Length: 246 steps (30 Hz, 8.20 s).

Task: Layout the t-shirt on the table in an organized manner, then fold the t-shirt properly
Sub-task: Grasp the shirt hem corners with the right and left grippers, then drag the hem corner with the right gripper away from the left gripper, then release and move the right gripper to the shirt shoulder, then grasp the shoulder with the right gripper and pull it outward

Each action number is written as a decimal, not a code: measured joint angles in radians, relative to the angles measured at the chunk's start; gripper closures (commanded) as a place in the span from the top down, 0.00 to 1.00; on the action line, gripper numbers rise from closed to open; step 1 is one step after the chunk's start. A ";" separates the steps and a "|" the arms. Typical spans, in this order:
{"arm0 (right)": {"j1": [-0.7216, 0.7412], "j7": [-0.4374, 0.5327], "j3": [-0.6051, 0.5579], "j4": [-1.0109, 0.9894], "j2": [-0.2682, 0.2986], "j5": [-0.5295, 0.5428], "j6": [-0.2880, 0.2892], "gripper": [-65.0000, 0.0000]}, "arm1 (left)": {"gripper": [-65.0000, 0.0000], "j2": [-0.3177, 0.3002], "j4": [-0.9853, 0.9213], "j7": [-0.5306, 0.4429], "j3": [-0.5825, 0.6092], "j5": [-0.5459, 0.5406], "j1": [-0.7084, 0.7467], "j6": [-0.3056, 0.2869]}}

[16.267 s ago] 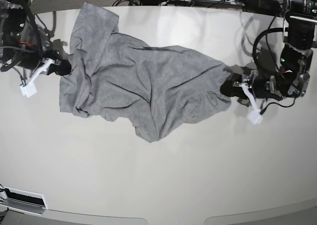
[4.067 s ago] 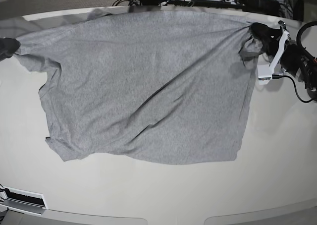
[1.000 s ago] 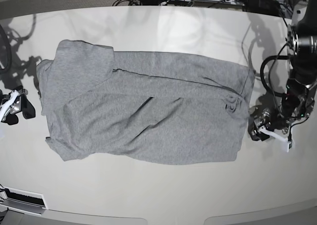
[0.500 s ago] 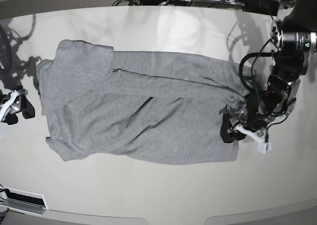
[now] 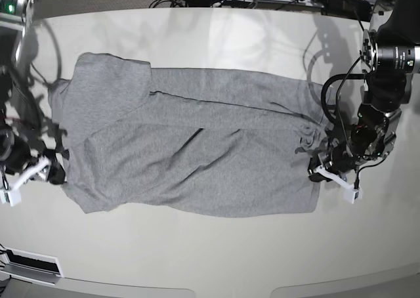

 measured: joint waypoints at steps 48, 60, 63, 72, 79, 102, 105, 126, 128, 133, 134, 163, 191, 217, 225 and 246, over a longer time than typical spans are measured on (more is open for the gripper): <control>0.349 0.026 0.004 -0.624 -0.084 -0.145 0.200 0.00 | 0.00 -0.004 0.000 0.041 0.000 -0.033 -0.001 0.000; 0.207 0.163 0.005 -0.594 -0.089 -0.144 0.147 0.64 | 0.00 -0.005 0.000 0.044 0.000 -0.048 -0.001 -0.005; 0.183 0.233 0.005 -0.592 -0.093 -0.153 0.143 0.51 | 0.00 -0.005 0.000 0.047 0.000 -0.050 -0.001 -0.004; 0.175 0.051 0.005 -0.477 -0.090 -0.140 0.200 0.00 | 0.00 -0.005 0.000 0.047 0.000 -0.049 0.000 -0.005; 0.056 -0.164 0.003 -0.080 -0.066 0.065 0.208 0.00 | 0.00 -0.006 0.000 0.048 0.000 -0.051 0.002 -0.008; -0.549 -0.264 -0.001 0.752 -0.037 0.058 0.208 0.00 | 0.00 -0.005 0.000 0.051 0.000 -0.053 0.001 -0.008; -0.564 -0.261 -0.001 0.751 -0.038 0.036 0.208 0.15 | 0.00 -0.005 0.000 0.051 0.000 -0.054 0.001 -0.008; -0.203 -0.095 0.011 0.154 -0.045 -0.016 -0.049 0.63 | 0.00 -0.005 0.000 0.063 0.000 -0.053 -0.002 -0.009; -0.135 -0.093 0.011 -0.019 -0.045 0.013 -0.049 0.63 | 0.00 -0.005 0.000 0.064 0.000 -0.056 -0.001 -0.012; -0.006 -0.076 0.017 -0.370 -0.037 0.150 0.065 0.62 | 0.00 -0.006 0.000 0.066 0.000 -0.056 0.001 -0.015; 0.010 -0.063 0.017 -0.412 -0.038 0.166 0.085 0.62 | 0.00 -0.006 0.000 0.066 0.000 -0.056 0.001 -0.015; 0.283 0.134 0.008 -0.304 -0.120 -0.240 0.126 0.00 | 0.00 -0.011 0.000 0.071 0.000 -0.055 -0.002 -0.016; 0.401 0.265 -0.369 -0.304 -0.138 -0.526 -0.217 0.02 | 0.37 -0.085 -0.007 0.118 0.001 -0.042 -0.154 0.004; 0.235 -0.250 -0.370 0.283 -0.100 -0.030 0.171 0.46 | 0.52 -0.164 -0.007 0.258 0.002 -0.145 -0.239 -0.297; -0.098 -0.357 -0.370 0.547 -0.098 0.150 0.200 0.46 | 0.52 -0.178 -0.007 0.276 0.002 -0.177 -0.223 -0.312; -0.550 0.022 -0.369 0.692 -0.103 -0.236 0.108 0.76 | 0.52 -0.195 -0.006 0.270 0.002 -0.257 -0.138 -0.311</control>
